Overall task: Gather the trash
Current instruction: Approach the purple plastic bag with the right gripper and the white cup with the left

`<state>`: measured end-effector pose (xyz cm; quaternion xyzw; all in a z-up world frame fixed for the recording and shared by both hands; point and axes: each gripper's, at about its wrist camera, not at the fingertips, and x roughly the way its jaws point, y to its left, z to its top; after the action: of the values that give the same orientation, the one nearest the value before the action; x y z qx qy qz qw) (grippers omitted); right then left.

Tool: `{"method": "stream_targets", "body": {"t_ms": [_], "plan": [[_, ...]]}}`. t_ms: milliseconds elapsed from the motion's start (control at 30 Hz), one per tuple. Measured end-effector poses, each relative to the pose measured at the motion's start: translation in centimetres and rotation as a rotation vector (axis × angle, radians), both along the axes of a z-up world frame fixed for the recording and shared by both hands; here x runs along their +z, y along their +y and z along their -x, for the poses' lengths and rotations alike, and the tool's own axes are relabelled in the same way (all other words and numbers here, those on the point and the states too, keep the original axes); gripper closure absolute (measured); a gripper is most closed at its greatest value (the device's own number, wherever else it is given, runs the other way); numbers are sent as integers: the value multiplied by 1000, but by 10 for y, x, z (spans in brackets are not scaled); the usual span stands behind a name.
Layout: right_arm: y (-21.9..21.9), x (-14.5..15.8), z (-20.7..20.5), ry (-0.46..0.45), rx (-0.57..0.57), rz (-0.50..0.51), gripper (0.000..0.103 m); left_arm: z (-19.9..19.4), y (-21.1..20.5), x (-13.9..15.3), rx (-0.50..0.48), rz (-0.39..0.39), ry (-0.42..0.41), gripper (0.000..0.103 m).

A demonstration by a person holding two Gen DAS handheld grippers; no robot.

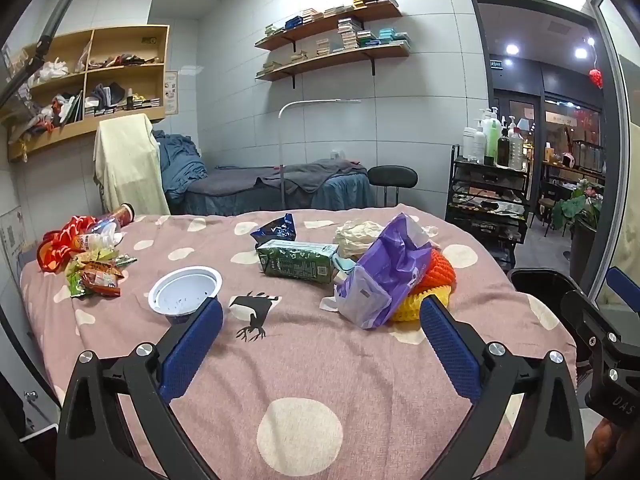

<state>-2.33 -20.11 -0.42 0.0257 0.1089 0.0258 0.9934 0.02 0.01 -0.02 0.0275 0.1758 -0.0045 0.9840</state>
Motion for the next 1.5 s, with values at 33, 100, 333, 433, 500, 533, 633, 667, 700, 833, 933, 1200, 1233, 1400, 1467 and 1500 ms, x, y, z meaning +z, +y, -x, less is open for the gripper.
{"method": "stream_targets", "body": {"t_ms": [33, 100, 333, 433, 500, 533, 633, 667, 700, 833, 933, 1200, 1233, 1400, 1467, 1500], "plan": [[0, 0, 0, 1, 1, 1, 5, 0, 0, 0, 0, 0, 1, 5], [1, 0, 0, 3, 3, 3, 5, 0, 0, -1, 1, 0, 4, 5], [2, 0, 0, 7, 7, 4, 5, 0, 0, -2, 3, 0, 9, 5], [2, 0, 0, 9, 8, 4, 5, -2, 1, -2, 3, -2, -1, 5], [2, 1, 0, 9, 8, 4, 5, -2, 1, -3, 2, -2, 0, 5], [2, 1, 0, 9, 9, 4, 5, -3, 1, -4, 3, -2, 0, 5], [3, 0, 1, 11, 10, 4, 5, -4, 1, -5, 3, -3, 1, 5], [3, 0, 1, 10, 10, 4, 5, -2, 1, -3, 1, -1, 3, 5], [3, 0, 1, 10, 10, 4, 5, -2, 1, -3, 2, 0, 2, 5], [3, 0, 1, 11, 11, 5, 5, -2, 0, -3, 2, -3, 5, 5], [4, 0, 0, 12, 11, 5, 5, -2, 0, -3, 2, -3, 5, 5], [6, -3, -1, 20, 15, 5, 5, -1, 2, -10, 0, -1, 3, 5], [6, -4, -1, 21, 15, 5, 5, -1, 2, -9, 0, -3, 2, 5], [7, -4, -3, 29, 17, 6, 5, -2, 2, -12, 2, -6, 7, 5], [7, -4, -4, 34, 17, 7, 5, -4, 2, -12, 2, -15, 16, 5], [7, -5, -5, 37, 18, 7, 5, -4, 3, -13, 2, -19, 20, 5]]}}
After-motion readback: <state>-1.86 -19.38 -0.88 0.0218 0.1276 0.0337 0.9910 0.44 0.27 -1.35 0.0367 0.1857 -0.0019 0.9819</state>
